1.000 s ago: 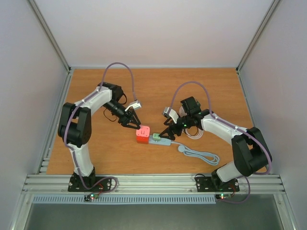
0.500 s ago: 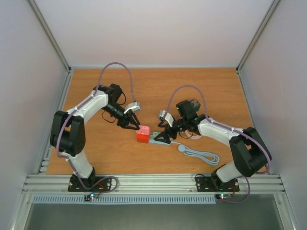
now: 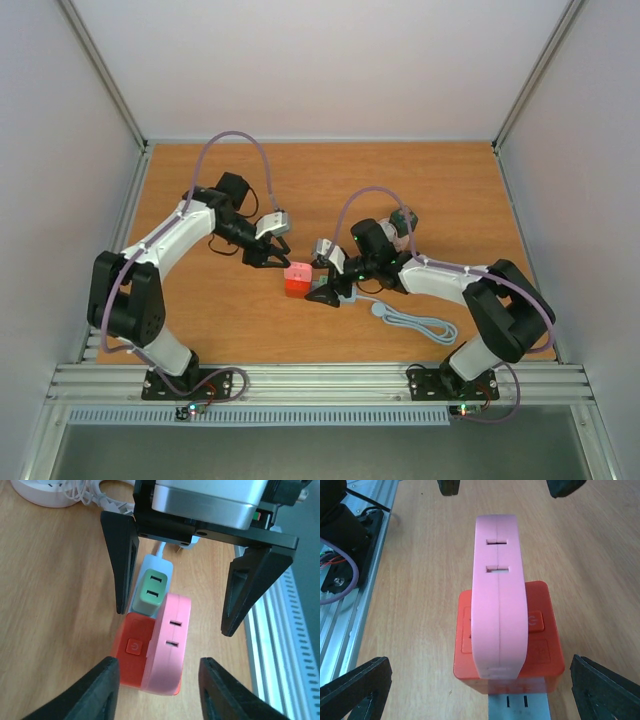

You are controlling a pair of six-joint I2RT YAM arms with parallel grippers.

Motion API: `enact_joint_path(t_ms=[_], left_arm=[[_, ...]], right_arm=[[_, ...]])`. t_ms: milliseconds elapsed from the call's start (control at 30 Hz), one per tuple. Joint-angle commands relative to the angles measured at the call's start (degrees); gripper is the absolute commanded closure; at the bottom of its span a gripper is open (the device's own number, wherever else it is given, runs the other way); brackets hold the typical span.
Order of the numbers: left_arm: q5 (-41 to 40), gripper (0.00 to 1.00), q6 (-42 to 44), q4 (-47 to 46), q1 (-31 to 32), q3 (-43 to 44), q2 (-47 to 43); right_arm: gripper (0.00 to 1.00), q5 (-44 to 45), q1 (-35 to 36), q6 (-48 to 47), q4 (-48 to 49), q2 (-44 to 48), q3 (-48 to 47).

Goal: Pull the plug off the socket

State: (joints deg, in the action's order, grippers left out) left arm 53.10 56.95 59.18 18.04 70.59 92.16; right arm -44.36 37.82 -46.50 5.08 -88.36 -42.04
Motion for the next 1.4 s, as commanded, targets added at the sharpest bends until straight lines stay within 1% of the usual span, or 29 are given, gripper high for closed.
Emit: enact_joint_path(t_ms=[0, 133, 300, 467, 667, 933, 1100, 1267, 1367], left_arm=[[-1.0, 0.51, -0.3, -5.2, 0.2, -2.1, -1.7], [-1.6, 0.38, -1.2, -7.4, 0.3, -3.2, -2.5], [-2.7, 0.37, 0.2, -8.4, 0.3, -4.1, -2.6], [-2.3, 0.4, 4.3, -7.7, 0.2, -5.7, -3.3], [-2.6, 0.41, 4.6, -10.0, 1.0, -7.9, -4.7], [-6.7, 0.45, 2.6, -17.0, 6.1, -13.2, -8.7], [-7.7, 0.51, 1.2, -20.1, 7.1, -14.4, -10.0], [-10.2, 0.57, -0.7, -25.5, 7.2, -16.8, -12.6], [-11.3, 0.63, -1.8, -28.0, 7.2, -17.8, -14.2]], right_arm=[[0.02, 0.8, 1.3, 0.0, 6.1, -2.2, 0.3], [0.01, 2.0, 2.7, 0.2, 8.6, -3.5, 0.6], [0.02, 3.1, 3.7, 0.3, 10.9, -5.2, 0.6], [0.04, 5.1, 3.8, 0.0, 13.0, -6.6, 0.6], [0.08, 5.1, 3.8, -0.5, 13.9, -7.3, 1.4], [0.14, 6.9, 4.1, -0.4, 16.7, -7.8, 1.9], [0.23, 8.1, 4.8, -0.5, 18.7, -8.0, 2.4], [0.27, 8.6, 5.2, -1.1, 19.4, -8.3, 2.6], [0.32, 8.9, 5.4, -1.1, 19.7, -8.2, 2.7]])
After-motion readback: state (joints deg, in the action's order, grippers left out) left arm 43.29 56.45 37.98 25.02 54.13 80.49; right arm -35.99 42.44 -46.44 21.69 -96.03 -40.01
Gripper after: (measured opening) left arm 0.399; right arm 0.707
